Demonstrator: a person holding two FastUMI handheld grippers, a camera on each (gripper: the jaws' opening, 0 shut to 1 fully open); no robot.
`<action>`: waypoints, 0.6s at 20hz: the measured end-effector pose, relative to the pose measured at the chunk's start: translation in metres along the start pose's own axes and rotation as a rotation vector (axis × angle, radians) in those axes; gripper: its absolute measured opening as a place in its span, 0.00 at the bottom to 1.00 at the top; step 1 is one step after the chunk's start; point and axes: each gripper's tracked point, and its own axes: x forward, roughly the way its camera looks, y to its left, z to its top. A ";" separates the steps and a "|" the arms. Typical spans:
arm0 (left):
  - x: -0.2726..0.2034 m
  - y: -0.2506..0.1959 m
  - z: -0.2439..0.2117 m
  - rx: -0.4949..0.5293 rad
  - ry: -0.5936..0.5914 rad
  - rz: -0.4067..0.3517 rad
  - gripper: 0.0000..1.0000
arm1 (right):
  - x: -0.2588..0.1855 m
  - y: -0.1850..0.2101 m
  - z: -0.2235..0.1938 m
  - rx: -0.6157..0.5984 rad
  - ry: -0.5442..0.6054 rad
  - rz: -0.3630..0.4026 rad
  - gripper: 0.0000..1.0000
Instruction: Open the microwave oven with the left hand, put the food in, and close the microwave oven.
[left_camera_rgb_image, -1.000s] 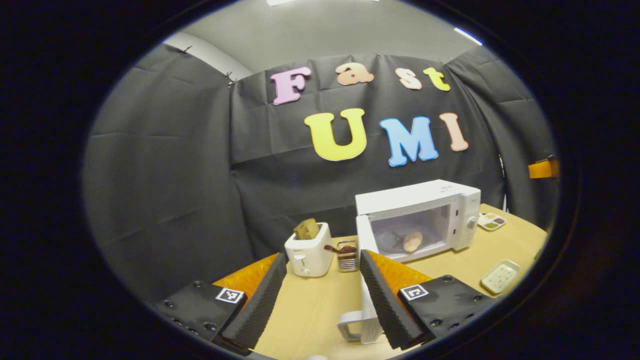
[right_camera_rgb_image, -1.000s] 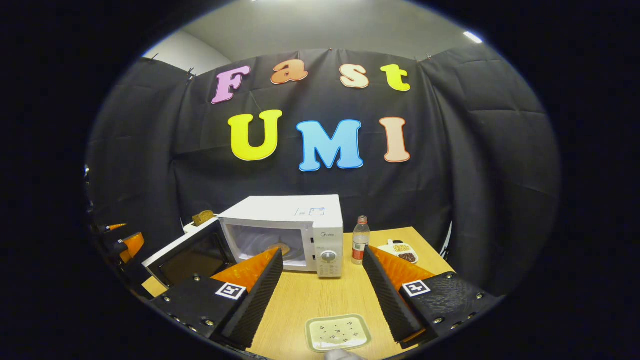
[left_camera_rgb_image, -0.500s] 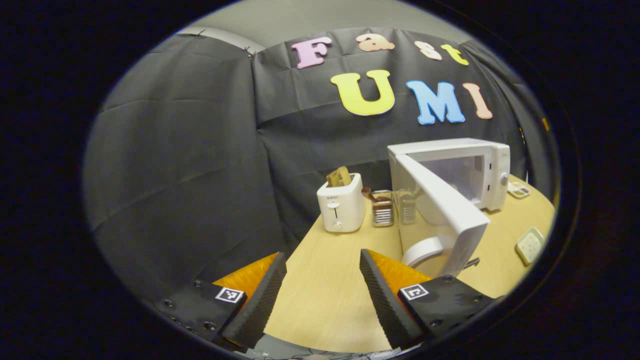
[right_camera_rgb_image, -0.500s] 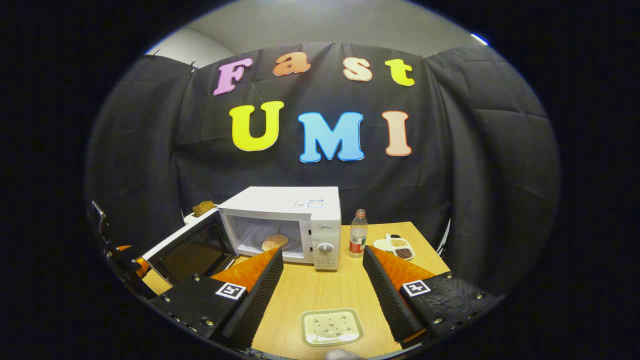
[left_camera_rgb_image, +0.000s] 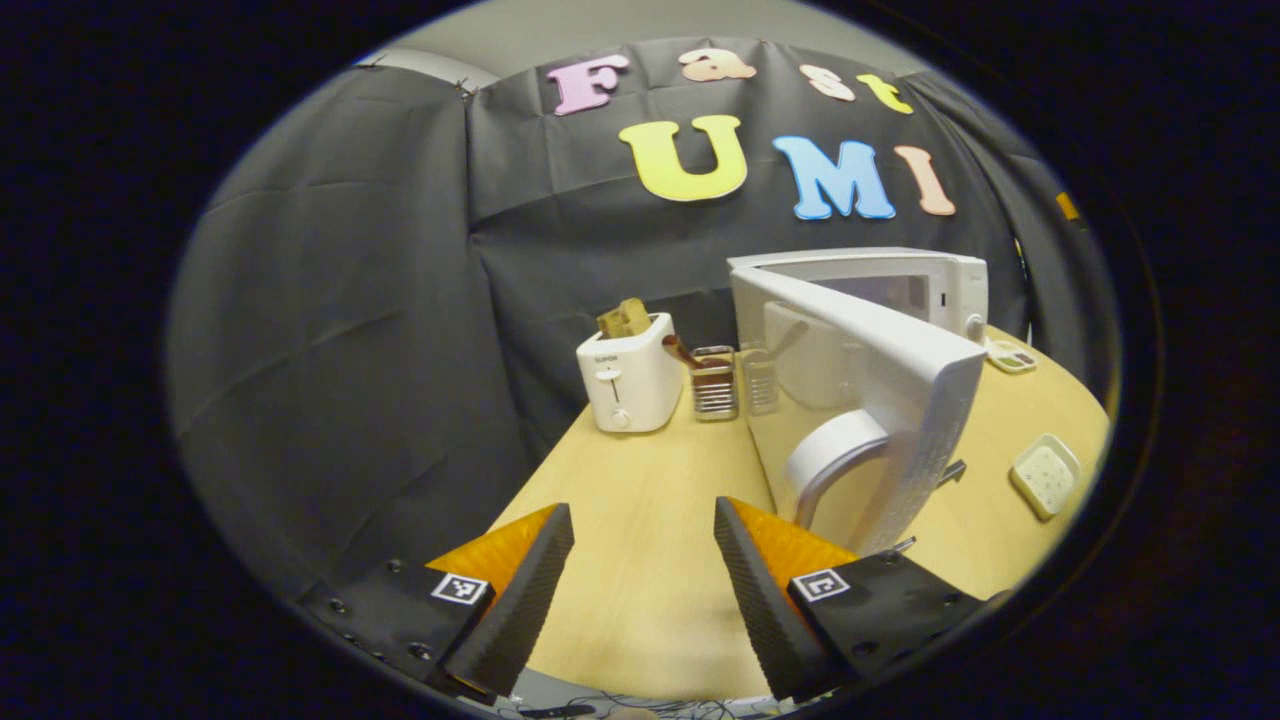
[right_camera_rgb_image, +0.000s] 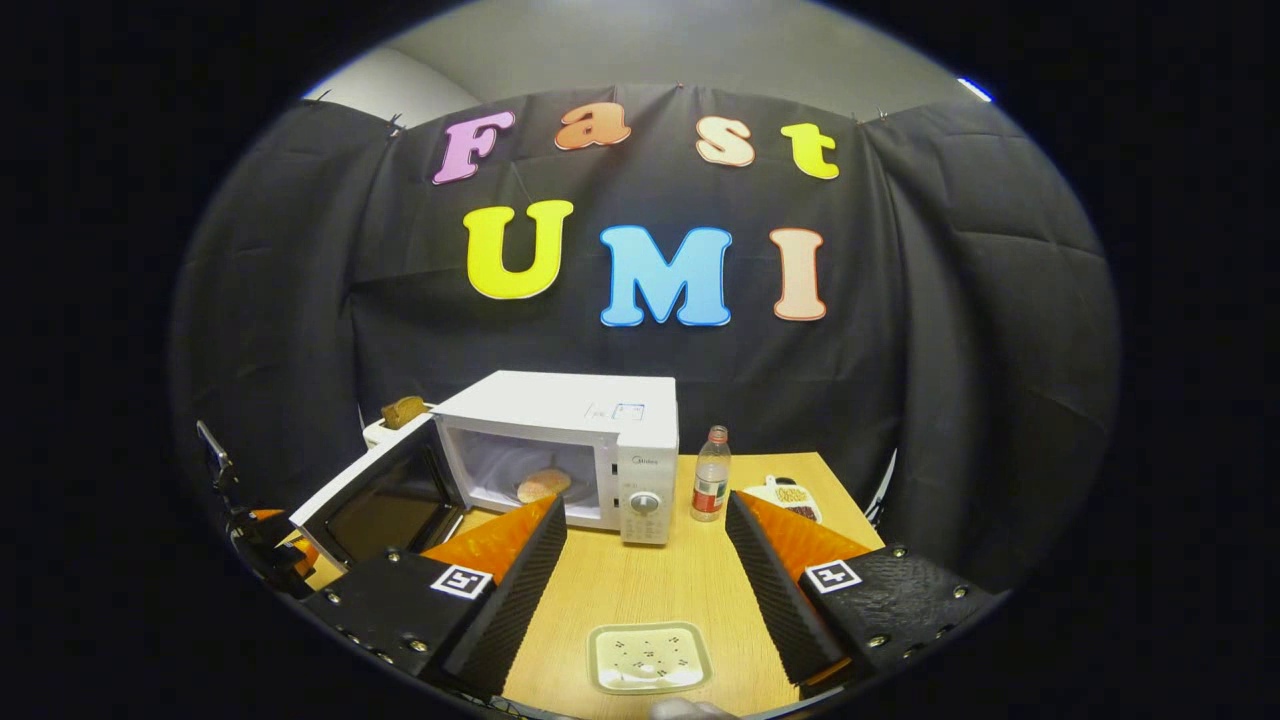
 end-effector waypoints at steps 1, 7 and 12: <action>-0.002 -0.011 0.002 0.006 -0.004 -0.020 0.94 | -0.002 -0.002 -0.003 0.010 0.011 -0.003 0.98; 0.000 -0.095 0.014 0.033 -0.006 -0.165 0.94 | -0.007 -0.016 -0.019 0.043 0.044 -0.033 0.98; 0.005 -0.167 0.032 0.063 -0.029 -0.299 0.94 | -0.017 -0.038 -0.026 0.043 0.062 -0.081 0.98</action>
